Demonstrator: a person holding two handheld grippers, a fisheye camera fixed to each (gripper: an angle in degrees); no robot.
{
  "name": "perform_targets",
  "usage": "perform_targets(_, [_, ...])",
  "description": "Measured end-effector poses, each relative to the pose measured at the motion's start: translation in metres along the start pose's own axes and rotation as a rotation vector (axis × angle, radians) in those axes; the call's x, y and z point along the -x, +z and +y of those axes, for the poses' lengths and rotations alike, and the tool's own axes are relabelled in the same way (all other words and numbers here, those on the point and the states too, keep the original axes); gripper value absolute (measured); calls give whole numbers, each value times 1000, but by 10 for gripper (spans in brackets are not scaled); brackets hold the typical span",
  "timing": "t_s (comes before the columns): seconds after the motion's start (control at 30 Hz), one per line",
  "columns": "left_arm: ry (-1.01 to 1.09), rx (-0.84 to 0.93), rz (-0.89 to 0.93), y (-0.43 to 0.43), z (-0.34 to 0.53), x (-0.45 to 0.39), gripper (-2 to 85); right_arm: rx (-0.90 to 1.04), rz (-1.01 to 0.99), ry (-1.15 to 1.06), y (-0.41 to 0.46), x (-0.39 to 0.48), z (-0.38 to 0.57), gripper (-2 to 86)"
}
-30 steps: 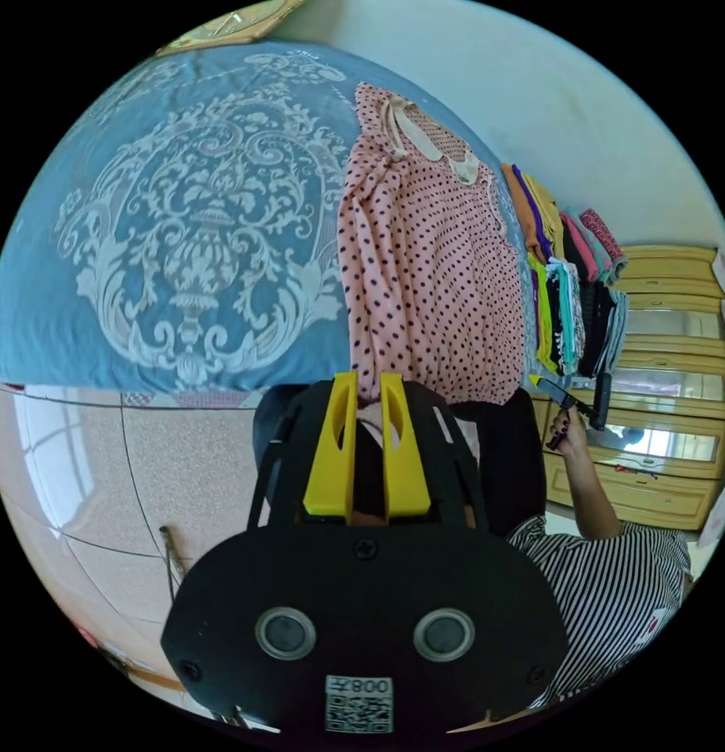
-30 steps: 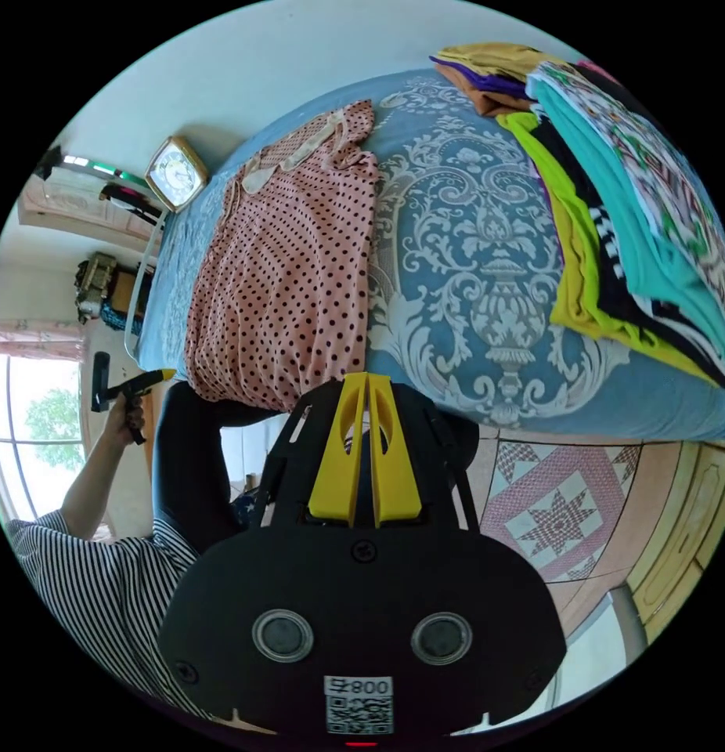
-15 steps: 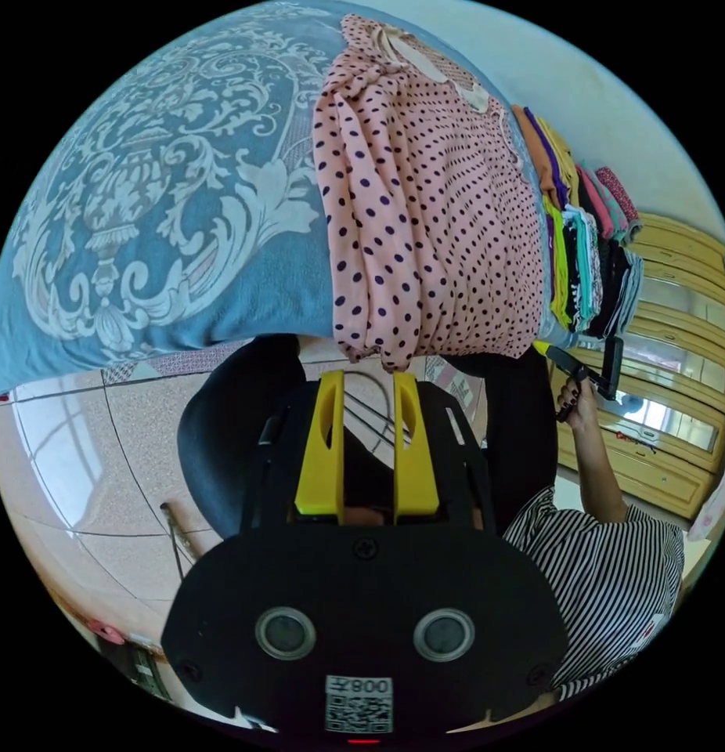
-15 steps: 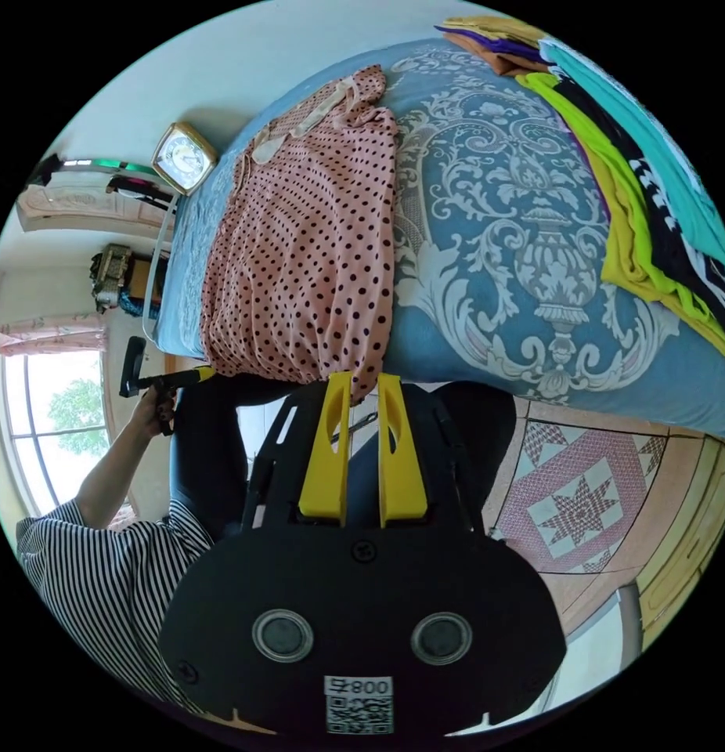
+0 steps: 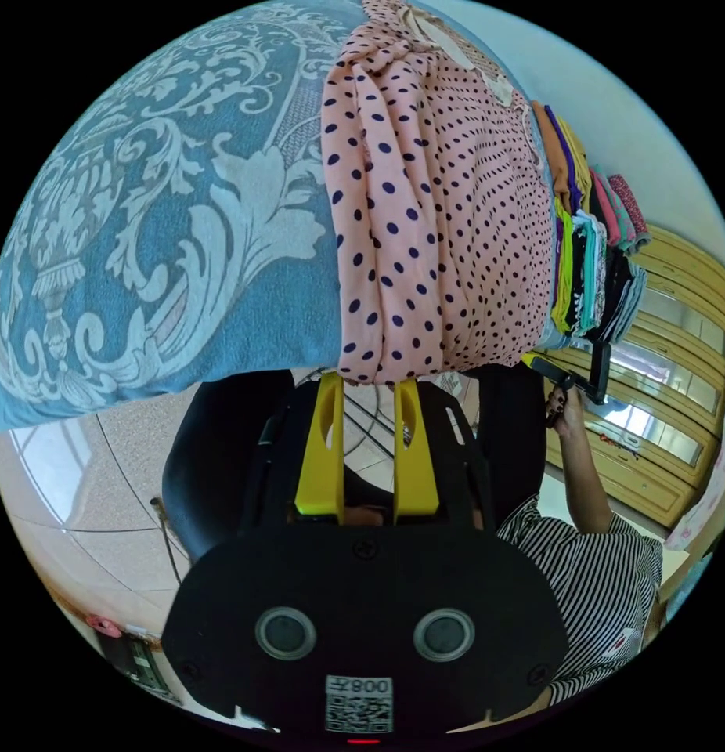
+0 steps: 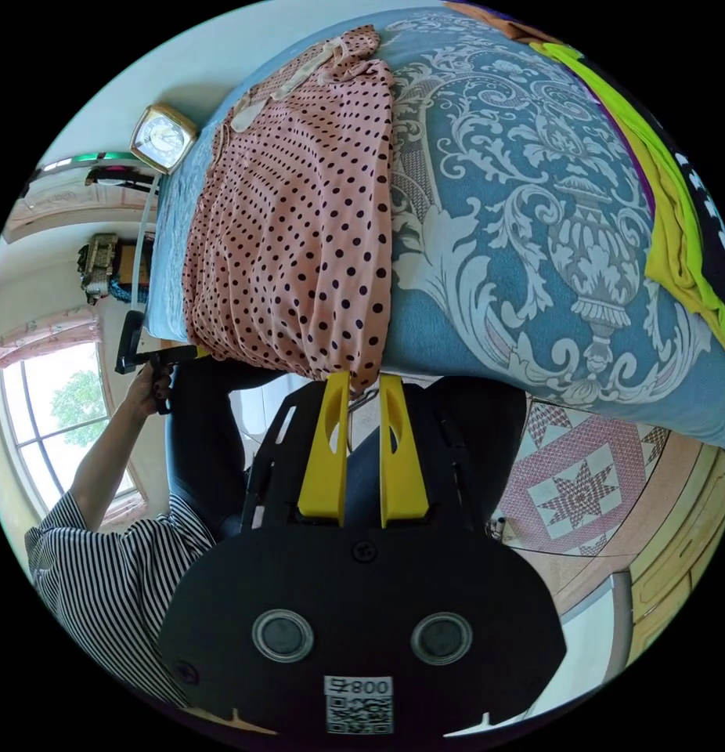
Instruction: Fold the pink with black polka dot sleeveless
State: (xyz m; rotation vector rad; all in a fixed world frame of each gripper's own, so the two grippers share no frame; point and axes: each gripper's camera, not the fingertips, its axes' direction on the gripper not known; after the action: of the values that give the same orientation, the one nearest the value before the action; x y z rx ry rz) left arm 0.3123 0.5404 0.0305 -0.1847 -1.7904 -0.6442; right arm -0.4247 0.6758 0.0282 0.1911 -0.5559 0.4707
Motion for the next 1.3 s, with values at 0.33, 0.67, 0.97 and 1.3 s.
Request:
perform_targets(0.33, [11, -22, 27, 50, 28, 4, 35, 21, -31, 9, 10, -27, 3, 52])
perform_targets(0.67, [-2, -142, 174, 84, 92, 29, 29, -29, -94, -37, 4, -49, 29, 6])
perform_targets(0.97, [65, -240, 264, 106, 152, 44, 24, -188, -258, -94, -40, -72, 76, 2])
perform_targets(1.3, [109, -304, 368, 147, 199, 63, 20, -303, -358, -149, -82, -93, 116, 1])
